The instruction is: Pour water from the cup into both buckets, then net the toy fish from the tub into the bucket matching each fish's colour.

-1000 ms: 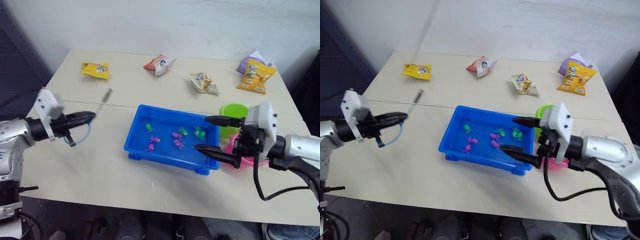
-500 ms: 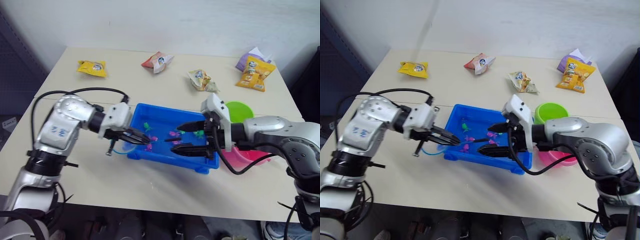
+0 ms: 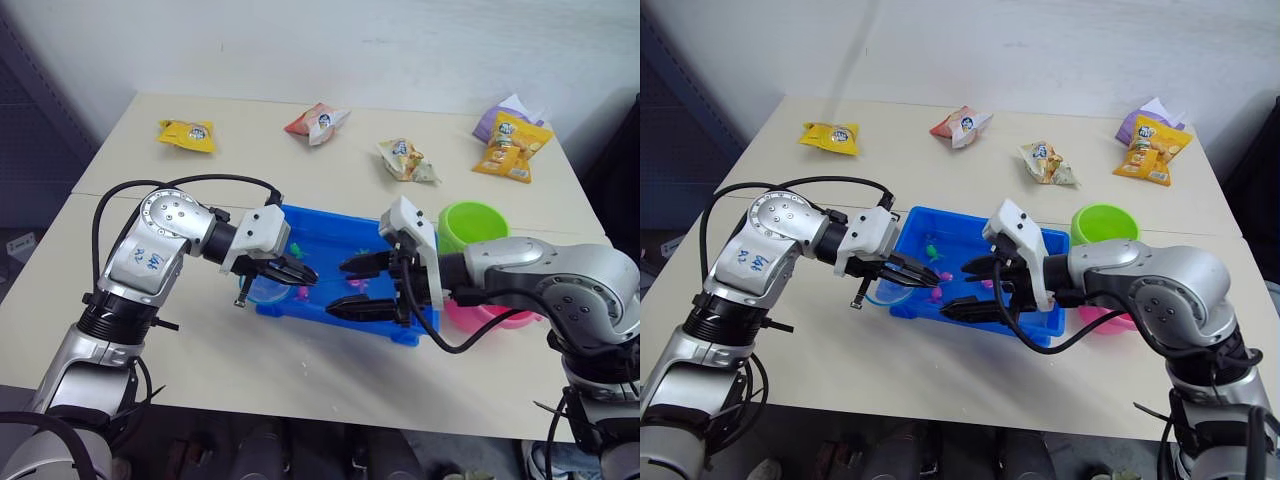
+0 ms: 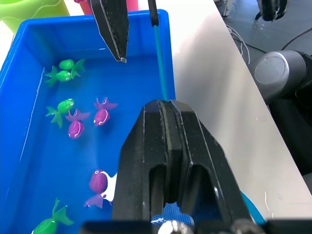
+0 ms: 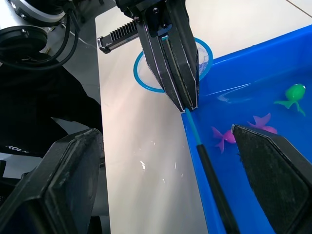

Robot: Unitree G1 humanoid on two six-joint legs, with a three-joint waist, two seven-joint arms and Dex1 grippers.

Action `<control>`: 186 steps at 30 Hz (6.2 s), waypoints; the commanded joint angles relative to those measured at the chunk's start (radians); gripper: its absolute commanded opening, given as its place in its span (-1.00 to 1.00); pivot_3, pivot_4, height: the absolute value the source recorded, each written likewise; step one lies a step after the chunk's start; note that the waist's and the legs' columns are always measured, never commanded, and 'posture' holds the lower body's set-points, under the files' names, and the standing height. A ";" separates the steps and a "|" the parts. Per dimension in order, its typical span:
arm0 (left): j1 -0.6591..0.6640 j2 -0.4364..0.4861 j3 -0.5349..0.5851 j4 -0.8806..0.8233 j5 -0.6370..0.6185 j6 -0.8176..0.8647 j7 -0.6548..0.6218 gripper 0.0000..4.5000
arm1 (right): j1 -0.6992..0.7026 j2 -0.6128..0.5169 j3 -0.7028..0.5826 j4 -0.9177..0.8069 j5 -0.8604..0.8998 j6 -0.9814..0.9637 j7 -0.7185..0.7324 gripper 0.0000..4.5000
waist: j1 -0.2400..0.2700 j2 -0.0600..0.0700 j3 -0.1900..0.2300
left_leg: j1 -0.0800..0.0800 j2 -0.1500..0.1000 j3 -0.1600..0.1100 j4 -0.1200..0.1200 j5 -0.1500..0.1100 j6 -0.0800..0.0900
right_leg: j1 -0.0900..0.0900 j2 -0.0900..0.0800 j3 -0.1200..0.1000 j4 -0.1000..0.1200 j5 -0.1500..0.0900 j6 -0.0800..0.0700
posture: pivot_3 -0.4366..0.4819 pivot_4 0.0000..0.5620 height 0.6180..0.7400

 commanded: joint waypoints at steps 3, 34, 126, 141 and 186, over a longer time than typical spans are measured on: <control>-0.008 -0.014 0.000 -0.026 -0.001 0.008 0.006 -1.00 | 0.011 0.014 -0.015 -0.023 -0.021 -0.010 -0.003 0.24 | 0.000 0.000 0.000 | 0.000 0.000 0.000 0.000 0.000 0.000 | 0.000 0.000 0.000 0.000 0.000 0.000 | -0.05 -0.47 0.97; 0.063 0.083 0.453 0.261 -0.173 -0.127 0.134 0.97 | 0.327 -0.292 -0.102 0.071 -0.717 -0.965 0.347 -1.00 | 0.001 0.000 0.000 | 0.002 -0.001 0.002 0.002 0.000 0.000 | 0.001 0.000 -0.001 0.002 0.000 0.001 | -0.05 -0.47 0.97; 0.531 0.133 0.450 -0.111 -0.251 0.040 0.218 0.97 | 0.057 0.078 0.216 0.248 -1.040 -0.529 0.285 -1.00 | -0.025 0.000 0.000 | 0.003 0.000 0.000 0.011 0.000 0.000 | 0.001 -0.002 0.002 0.006 0.000 0.000 | -0.05 -0.47 0.97; 0.538 0.130 0.450 -0.108 -0.249 0.031 0.219 0.97 | 0.077 0.063 0.149 0.223 -0.972 -0.535 0.301 -1.00 | -0.025 0.000 0.000 | 0.003 0.000 0.000 0.010 0.000 0.000 | 0.001 -0.002 0.002 0.006 0.000 0.000 | -0.05 -0.47 0.97; 0.060 -0.193 0.147 0.159 -0.228 0.015 -0.014 0.97 | 1.229 0.197 -1.001 -0.189 -0.755 -1.174 0.229 -1.00 | 0.001 -0.001 -0.001 | 0.008 -0.001 0.003 0.009 -0.001 0.000 | 0.005 0.002 0.006 0.005 0.001 0.001 | -0.05 -0.47 0.97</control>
